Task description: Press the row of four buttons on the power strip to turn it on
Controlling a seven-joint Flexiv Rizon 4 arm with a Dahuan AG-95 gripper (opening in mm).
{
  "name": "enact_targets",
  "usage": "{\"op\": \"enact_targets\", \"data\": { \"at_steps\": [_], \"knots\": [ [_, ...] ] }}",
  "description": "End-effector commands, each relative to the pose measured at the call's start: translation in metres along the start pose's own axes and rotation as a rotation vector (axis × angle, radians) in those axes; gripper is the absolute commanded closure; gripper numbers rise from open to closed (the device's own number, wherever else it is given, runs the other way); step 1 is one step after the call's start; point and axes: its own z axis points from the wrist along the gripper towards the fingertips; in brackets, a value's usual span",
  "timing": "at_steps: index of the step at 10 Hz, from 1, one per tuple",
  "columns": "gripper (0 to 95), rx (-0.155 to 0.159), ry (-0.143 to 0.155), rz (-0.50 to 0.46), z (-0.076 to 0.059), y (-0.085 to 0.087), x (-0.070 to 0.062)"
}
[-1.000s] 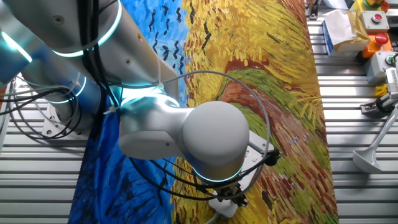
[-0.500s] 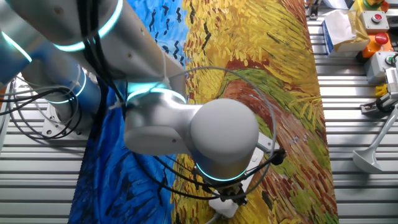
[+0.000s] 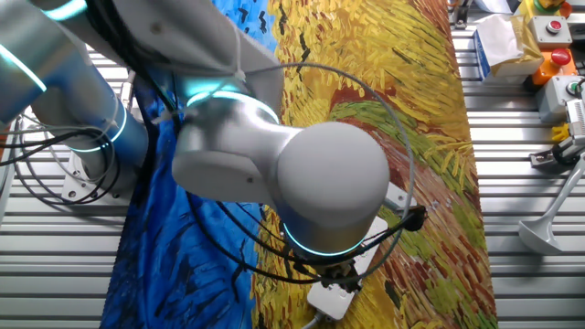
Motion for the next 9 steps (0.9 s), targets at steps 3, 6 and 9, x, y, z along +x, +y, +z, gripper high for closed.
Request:
{"op": "enact_targets", "data": {
  "at_steps": [3, 6, 9],
  "knots": [
    [0.0, 0.034, 0.028, -0.02, -0.0015, 0.0054, -0.004],
    [0.0, 0.019, 0.032, -0.088, -0.0015, 0.0054, -0.004],
    [0.0, 0.012, 0.03, -0.089, 0.0014, 0.0063, -0.0082]
  ]
}}
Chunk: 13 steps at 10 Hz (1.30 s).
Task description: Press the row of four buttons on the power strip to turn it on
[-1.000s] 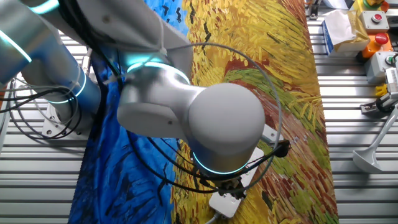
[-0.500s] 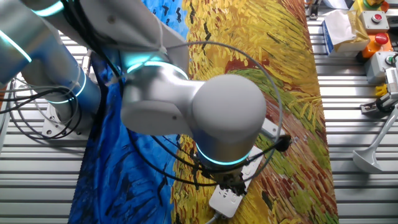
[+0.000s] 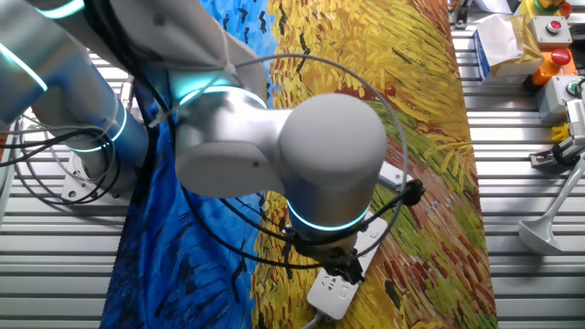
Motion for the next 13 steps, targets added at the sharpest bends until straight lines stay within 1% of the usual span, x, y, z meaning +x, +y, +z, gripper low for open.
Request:
{"op": "enact_targets", "data": {
  "at_steps": [1, 3, 4, 7, 10, 13],
  "knots": [
    [0.0, -0.005, -0.008, 0.014, 0.0, -0.001, -0.009],
    [0.0, -0.005, -0.01, 0.013, 0.006, -0.008, -0.017],
    [0.0, -0.006, -0.017, 0.011, 0.011, -0.013, -0.02],
    [0.0, -0.009, -0.027, 0.012, 0.016, -0.02, -0.025],
    [0.0, -0.016, -0.035, 0.006, 0.019, -0.019, -0.028],
    [0.0, -0.016, -0.037, 0.011, 0.024, -0.011, -0.024]
  ]
}}
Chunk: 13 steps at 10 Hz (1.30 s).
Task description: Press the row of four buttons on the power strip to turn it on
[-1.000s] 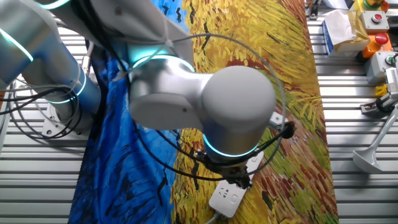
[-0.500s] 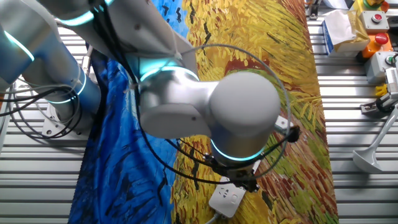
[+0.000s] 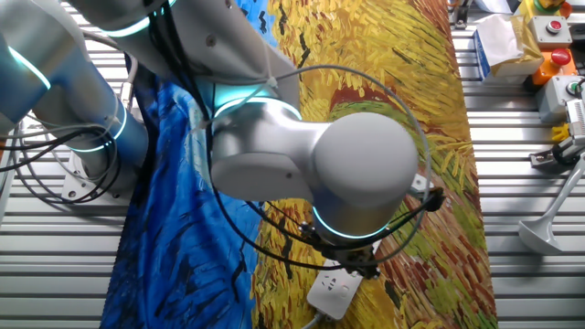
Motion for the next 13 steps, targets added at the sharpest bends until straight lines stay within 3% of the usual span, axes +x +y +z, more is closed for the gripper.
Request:
{"op": "enact_targets", "data": {
  "at_steps": [1, 13],
  "knots": [
    [0.0, 0.004, 0.0, -0.001, 0.002, 0.001, 0.001],
    [0.0, 0.014, -0.012, 0.003, 0.012, 0.006, 0.001]
  ]
}}
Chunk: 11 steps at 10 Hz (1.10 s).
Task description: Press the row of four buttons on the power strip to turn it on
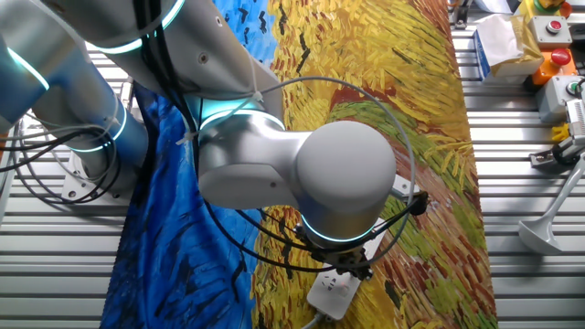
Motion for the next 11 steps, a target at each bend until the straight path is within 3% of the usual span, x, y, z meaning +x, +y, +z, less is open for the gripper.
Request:
{"op": "enact_targets", "data": {
  "at_steps": [1, 11],
  "knots": [
    [0.0, 0.003, 0.003, -0.001, 0.001, 0.0, 0.0],
    [0.0, 0.02, -0.007, -0.001, 0.019, -0.001, 0.0]
  ]
}}
